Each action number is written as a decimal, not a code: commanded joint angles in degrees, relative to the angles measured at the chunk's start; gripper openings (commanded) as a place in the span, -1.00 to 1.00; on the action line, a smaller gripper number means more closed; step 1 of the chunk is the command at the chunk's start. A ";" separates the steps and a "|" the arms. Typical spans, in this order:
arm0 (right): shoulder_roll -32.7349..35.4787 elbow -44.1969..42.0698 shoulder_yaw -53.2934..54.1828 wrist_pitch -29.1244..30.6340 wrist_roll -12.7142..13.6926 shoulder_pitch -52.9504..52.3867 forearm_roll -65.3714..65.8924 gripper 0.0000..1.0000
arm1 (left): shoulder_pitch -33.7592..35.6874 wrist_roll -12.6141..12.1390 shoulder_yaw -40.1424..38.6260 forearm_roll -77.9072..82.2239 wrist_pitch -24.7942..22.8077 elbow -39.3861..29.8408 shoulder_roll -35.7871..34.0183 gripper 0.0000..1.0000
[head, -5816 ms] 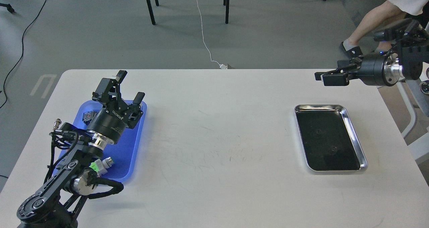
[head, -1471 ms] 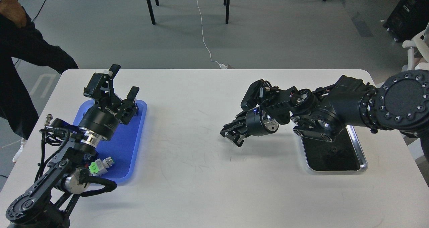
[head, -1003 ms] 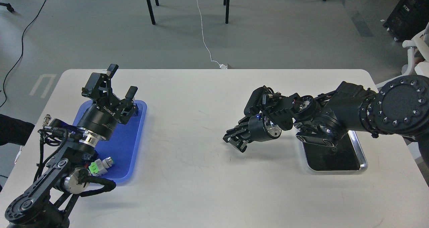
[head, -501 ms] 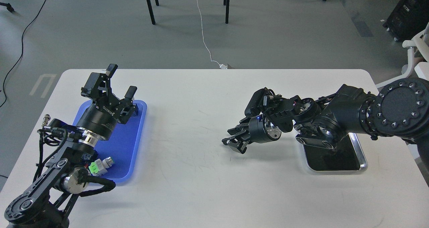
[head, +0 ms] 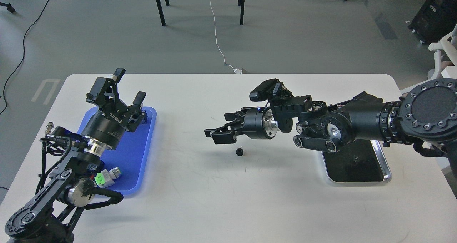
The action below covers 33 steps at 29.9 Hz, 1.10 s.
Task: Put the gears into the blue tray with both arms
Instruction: 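Release the ring on the table and retract the right gripper, then reach the left gripper to the black ring and grasp it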
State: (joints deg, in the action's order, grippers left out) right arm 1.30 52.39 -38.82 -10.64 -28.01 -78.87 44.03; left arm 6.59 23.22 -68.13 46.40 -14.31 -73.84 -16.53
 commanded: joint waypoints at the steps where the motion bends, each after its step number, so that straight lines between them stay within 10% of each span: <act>1: 6.06 1.66 11.45 0.44 0.01 5.55 -6.39 0.96 | 0.18 0.86 0.19 0.09 -0.02 0.01 0.01 0.96; 5: 12.92 1.58 27.35 9.64 0.01 13.46 -12.46 0.97 | 0.44 4.78 0.80 0.97 -0.02 0.01 -0.61 0.96; 21: 22.34 -4.57 64.21 37.34 0.01 40.09 -45.34 0.98 | 12.37 4.78 18.27 46.37 -3.71 -2.98 -5.71 0.96; 33: 26.73 -5.81 67.12 38.64 0.01 47.31 -48.51 0.98 | 39.19 4.78 49.04 78.60 -2.83 6.06 -4.23 0.96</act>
State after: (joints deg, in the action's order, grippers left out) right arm 27.31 46.67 28.22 28.00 -28.01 -32.41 -3.97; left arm 41.55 28.02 -23.37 123.15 -17.43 -71.31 -24.31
